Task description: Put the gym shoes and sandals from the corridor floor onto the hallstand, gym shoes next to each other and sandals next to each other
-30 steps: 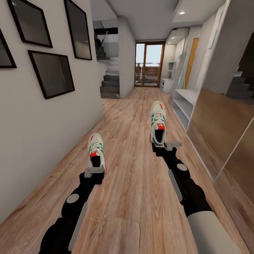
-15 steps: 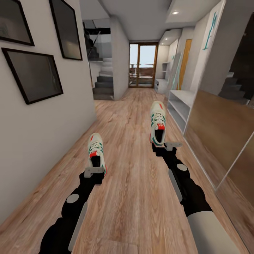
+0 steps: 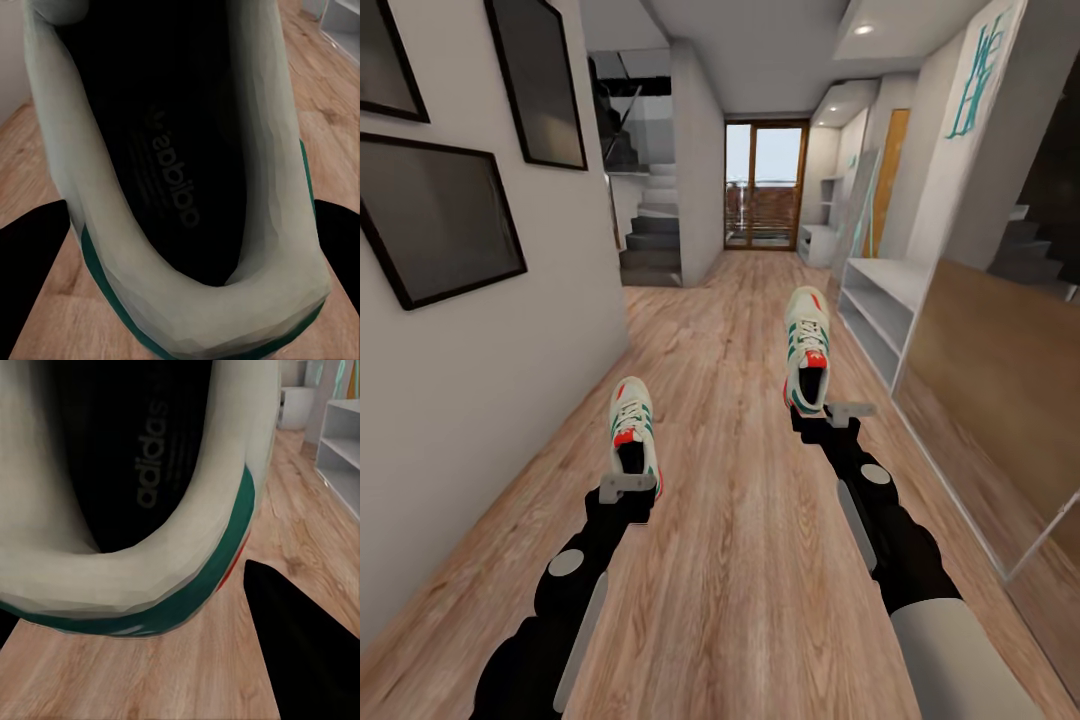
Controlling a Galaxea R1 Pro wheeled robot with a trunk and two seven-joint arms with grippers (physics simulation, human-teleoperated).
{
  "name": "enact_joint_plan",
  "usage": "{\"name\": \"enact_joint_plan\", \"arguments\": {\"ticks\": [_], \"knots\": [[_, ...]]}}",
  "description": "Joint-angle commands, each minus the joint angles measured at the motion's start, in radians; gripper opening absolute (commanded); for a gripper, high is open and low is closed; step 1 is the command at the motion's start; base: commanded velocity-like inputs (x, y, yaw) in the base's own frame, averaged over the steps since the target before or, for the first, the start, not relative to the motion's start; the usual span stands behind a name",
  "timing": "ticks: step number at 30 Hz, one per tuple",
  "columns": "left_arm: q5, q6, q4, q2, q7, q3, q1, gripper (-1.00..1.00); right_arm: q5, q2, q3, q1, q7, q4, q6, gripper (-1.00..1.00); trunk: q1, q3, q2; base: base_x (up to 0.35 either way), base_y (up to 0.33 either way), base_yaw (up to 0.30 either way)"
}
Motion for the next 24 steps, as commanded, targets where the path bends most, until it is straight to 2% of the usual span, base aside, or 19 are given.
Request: {"name": "enact_joint_plan", "arguments": {"ticks": [1, 7, 16, 24], "knots": [[-0.005, 0.005, -0.001, 0.0, 0.005, -0.001, 0.0, -1.0, -0.002, 0.0, 0.0, 0.0, 0.0, -0.002, 0.006, -1.0, 0.0, -0.001, 0.0, 0.345, 0.076, 0.0], [-0.005, 0.005, -0.001, 0.0, 0.005, -0.001, 0.0, -1.0, -0.002, 0.0, 0.0, 0.0, 0.0, -0.002, 0.006, -1.0, 0.0, -0.001, 0.0, 0.345, 0.076, -0.039], [-0.005, 0.005, -0.001, 0.0, 0.005, -0.001, 0.0, -1.0, -0.002, 0.0, 0.0, 0.0, 0.0, -0.002, 0.006, -1.0, 0.0, -0.001, 0.0, 0.345, 0.091, -0.226], [-0.005, 0.005, -0.001, 0.0, 0.005, -0.001, 0.0, -1.0, -0.002, 0.001, 0.0, 0.0, 0.0, -0.002, 0.006, -1.0, 0.0, -0.001, 0.0, 0.345, 0.103, -0.035]]}}
